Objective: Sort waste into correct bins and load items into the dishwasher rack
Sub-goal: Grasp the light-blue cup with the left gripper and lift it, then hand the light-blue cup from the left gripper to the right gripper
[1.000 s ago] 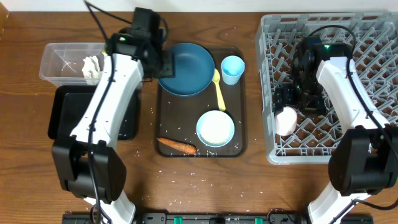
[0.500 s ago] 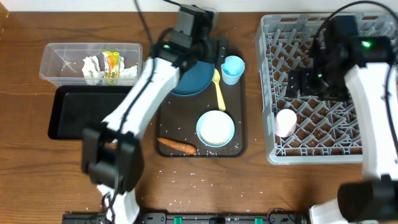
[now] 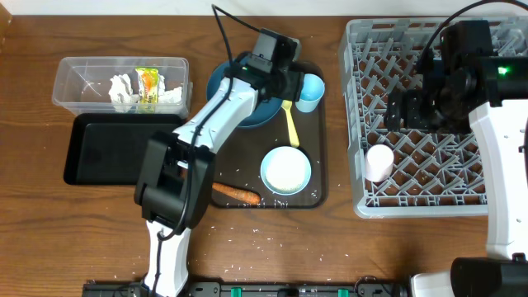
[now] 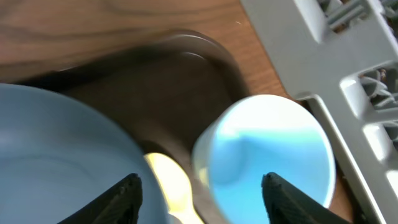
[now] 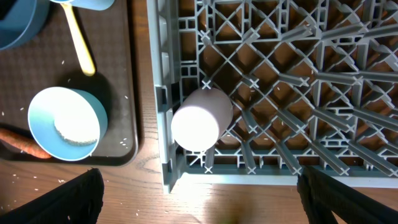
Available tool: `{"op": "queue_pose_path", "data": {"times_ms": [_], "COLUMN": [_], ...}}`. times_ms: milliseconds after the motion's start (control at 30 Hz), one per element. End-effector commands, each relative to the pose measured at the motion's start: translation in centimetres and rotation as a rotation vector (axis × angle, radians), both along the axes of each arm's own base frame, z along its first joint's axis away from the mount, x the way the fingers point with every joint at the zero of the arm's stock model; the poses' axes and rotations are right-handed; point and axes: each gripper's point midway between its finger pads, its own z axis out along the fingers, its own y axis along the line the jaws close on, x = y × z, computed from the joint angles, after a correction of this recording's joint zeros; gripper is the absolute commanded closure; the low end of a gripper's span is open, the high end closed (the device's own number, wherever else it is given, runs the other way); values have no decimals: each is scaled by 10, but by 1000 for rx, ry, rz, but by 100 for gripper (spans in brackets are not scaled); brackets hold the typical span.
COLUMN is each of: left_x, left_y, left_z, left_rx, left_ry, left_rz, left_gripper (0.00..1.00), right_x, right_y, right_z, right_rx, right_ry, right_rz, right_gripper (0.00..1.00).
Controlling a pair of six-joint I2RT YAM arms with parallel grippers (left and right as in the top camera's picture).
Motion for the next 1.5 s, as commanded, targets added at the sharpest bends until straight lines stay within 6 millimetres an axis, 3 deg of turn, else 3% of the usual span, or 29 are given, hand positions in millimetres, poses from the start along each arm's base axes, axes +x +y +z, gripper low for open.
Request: {"op": "queue_pose_path", "data": {"times_ms": [0, 167, 467, 533, 633, 733, 933, 1167, 1300, 1467], "left_x": [-10, -15, -7, -5, -8, -16, -52, -97, -119, -124], "left_y": [-16, -20, -11, -10, -13, -14, 11, 51, 68, 69], "left_z": [-17, -29, -26, -17, 13, 59, 149, 228, 260, 263], "left_rx": [11, 25, 37, 2, -121, -275, -514, -825, -995, -1021], "left_ry": [31, 51, 38, 49, 81, 114, 184, 292, 354, 406], "left_rz": [-45, -55, 4, 41, 61, 53, -49, -252, -400, -394], "left_gripper": [39, 50, 94, 94, 94, 94, 94, 94, 94, 94], "right_x": [2, 2, 6, 10, 17, 26, 43, 43, 32, 18], "right_y": [-1, -1, -3, -2, -1, 7, 64, 124, 142, 164], "right_z": [2, 2, 3, 4, 7, 11, 39, 96, 121, 133], "right_rx": [-1, -1, -11, -10, -3, 35, 282, 651, 827, 917], "right_ry": [-11, -11, -30, -46, -78, -119, -307, -617, -739, -798], "right_rz": [14, 14, 13, 13, 16, 53, 401, 776, 918, 1041], "right_gripper": [2, 2, 3, 3, 4, 5, 1, 1, 1, 1]}}
